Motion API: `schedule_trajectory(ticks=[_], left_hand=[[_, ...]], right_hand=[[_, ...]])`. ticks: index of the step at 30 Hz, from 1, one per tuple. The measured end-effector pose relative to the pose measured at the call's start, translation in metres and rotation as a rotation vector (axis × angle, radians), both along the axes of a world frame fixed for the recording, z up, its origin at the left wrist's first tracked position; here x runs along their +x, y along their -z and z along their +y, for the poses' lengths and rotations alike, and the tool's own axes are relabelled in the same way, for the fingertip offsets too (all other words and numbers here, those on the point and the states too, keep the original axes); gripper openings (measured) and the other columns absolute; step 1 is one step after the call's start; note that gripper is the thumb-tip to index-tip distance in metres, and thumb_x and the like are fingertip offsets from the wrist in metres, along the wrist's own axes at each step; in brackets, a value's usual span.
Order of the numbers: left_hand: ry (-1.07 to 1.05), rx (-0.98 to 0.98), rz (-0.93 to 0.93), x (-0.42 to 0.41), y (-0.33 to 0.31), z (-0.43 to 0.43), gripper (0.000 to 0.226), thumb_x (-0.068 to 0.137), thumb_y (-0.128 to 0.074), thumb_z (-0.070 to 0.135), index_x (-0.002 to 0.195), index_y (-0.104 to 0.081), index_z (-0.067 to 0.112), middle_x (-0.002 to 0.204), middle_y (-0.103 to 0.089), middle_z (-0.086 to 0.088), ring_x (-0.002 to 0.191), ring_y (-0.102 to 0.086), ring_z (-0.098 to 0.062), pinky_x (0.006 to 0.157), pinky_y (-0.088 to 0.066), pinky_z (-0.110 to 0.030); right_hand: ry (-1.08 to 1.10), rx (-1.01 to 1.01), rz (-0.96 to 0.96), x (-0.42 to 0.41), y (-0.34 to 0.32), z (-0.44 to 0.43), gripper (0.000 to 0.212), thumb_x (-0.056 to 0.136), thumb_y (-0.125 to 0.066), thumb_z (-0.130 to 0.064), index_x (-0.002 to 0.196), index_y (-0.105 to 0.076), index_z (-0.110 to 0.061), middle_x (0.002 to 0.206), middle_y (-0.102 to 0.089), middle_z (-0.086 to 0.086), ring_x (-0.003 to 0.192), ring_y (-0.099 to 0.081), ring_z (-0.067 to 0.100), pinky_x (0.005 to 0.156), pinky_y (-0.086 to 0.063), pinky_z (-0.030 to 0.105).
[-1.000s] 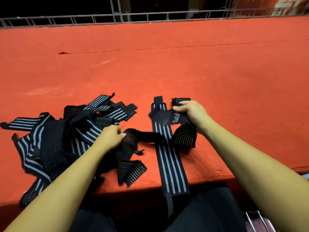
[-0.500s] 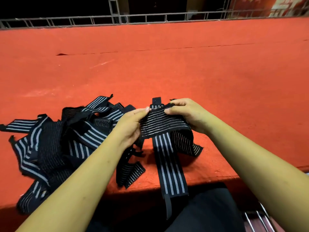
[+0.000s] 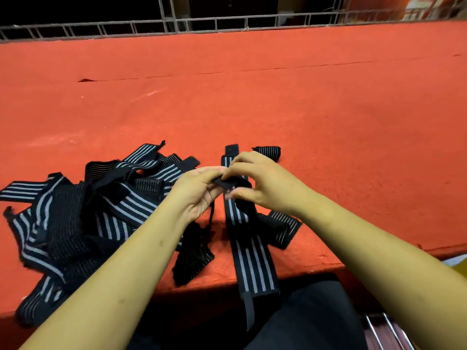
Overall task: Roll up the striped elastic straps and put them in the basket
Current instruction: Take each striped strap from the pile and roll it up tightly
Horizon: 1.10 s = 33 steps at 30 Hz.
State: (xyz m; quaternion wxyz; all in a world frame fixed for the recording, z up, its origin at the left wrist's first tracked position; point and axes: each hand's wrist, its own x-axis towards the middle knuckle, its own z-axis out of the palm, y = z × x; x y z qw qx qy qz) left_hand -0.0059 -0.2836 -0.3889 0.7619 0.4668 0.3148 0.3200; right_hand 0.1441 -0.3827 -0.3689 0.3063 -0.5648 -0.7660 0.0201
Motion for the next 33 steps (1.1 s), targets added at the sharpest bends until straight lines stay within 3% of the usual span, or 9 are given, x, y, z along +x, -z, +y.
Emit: schedule_trajectory(ticks=[3,6,10,13,20,23,26,28,33], left_hand=[[-0.009,-0.061,-0.053,0.003,-0.002,-0.004,0.033,0.099,-0.057,0.025,0.077,-0.064,0.002,0.068,-0.068,-0.010,0.066,-0.068,-0.018,0.065,-0.060,-0.029],[0.107,0.233,0.185,0.003,0.004,-0.006,0.056,0.082,-0.056,0.069,0.080,-0.061,0.014,0.064,-0.056,0.005,0.061,-0.049,-0.010,0.063,-0.041,-0.027],[0.329,0.513,0.314,0.011,0.010,-0.028,0.003,0.092,-0.068,0.018,0.094,-0.068,0.016,0.082,-0.075,0.016,0.081,-0.067,0.007,0.080,-0.046,-0.010],[0.533,0.414,0.226,0.017,0.018,-0.041,0.023,0.084,-0.076,0.012,0.106,-0.071,0.018,0.102,-0.075,0.002,0.099,-0.070,-0.014,0.089,-0.052,-0.028],[0.704,0.336,0.305,0.033,0.052,-0.077,0.025,0.087,-0.074,0.012,0.112,-0.070,0.015,0.115,-0.074,-0.003,0.111,-0.068,-0.020,0.102,-0.051,-0.036],[0.688,0.478,0.491,0.047,0.072,-0.081,0.043,0.077,-0.083,0.032,0.110,-0.067,0.011,0.108,-0.075,-0.003,0.101,-0.070,-0.018,0.099,-0.053,-0.038],[0.586,0.692,0.687,0.056,0.090,-0.083,0.057,0.076,-0.084,0.036,0.113,-0.047,0.015,0.090,-0.063,0.006,0.078,-0.061,-0.006,0.076,-0.052,-0.024],[0.505,0.844,0.740,0.057,0.092,-0.089,0.071,0.082,-0.080,0.036,0.132,-0.034,0.015,0.077,-0.053,0.007,0.067,-0.053,-0.006,0.059,-0.042,-0.016],[0.465,1.081,0.721,0.052,0.113,-0.084,0.097,0.086,-0.074,0.040,0.155,-0.007,0.025,0.123,-0.055,-0.015,0.114,-0.056,-0.028,0.099,-0.047,-0.039]], right_hand=[[0.084,0.124,0.111,0.002,0.000,0.004,0.014,0.089,-0.063,-0.015,0.099,-0.072,-0.012,0.090,-0.067,-0.001,0.086,-0.063,0.014,0.079,-0.050,0.037],[0.139,0.133,0.592,0.001,-0.014,0.008,0.007,0.093,-0.063,-0.009,0.089,-0.068,-0.013,0.079,-0.065,-0.008,0.074,-0.058,0.001,0.070,-0.047,0.021],[0.145,0.050,1.322,0.000,-0.034,0.020,0.010,0.098,-0.056,-0.006,0.091,-0.064,-0.007,0.080,-0.065,0.011,0.069,-0.061,0.021,0.067,-0.053,0.032],[0.184,0.079,1.334,0.019,-0.046,0.030,0.012,0.100,-0.054,-0.008,0.093,-0.063,-0.006,0.078,-0.067,0.011,0.067,-0.064,0.021,0.064,-0.056,0.032],[0.462,0.098,1.387,0.083,-0.036,0.054,0.018,0.101,-0.053,-0.011,0.087,-0.062,-0.006,0.069,-0.068,0.010,0.056,-0.067,0.021,0.055,-0.056,0.034],[0.549,0.029,1.215,0.102,-0.008,0.061,0.010,0.098,-0.059,-0.012,0.090,-0.065,-0.009,0.080,-0.069,0.008,0.073,-0.067,0.023,0.072,-0.060,0.037],[0.604,-0.157,0.870,0.117,0.020,0.062,0.006,0.092,-0.067,-0.012,0.087,-0.064,-0.012,0.071,-0.058,-0.003,0.065,-0.054,0.009,0.055,-0.044,0.013],[0.625,-0.308,0.644,0.129,0.035,0.060,0.006,0.088,-0.072,-0.011,0.085,-0.067,-0.010,0.065,-0.051,-0.002,0.060,-0.046,0.010,0.047,-0.034,0.016],[0.721,-0.477,0.633,0.147,0.050,0.070,0.007,0.090,-0.071,-0.007,0.091,-0.064,-0.009,0.064,-0.052,0.008,0.035,-0.046,0.013,0.033,-0.036,0.019]])
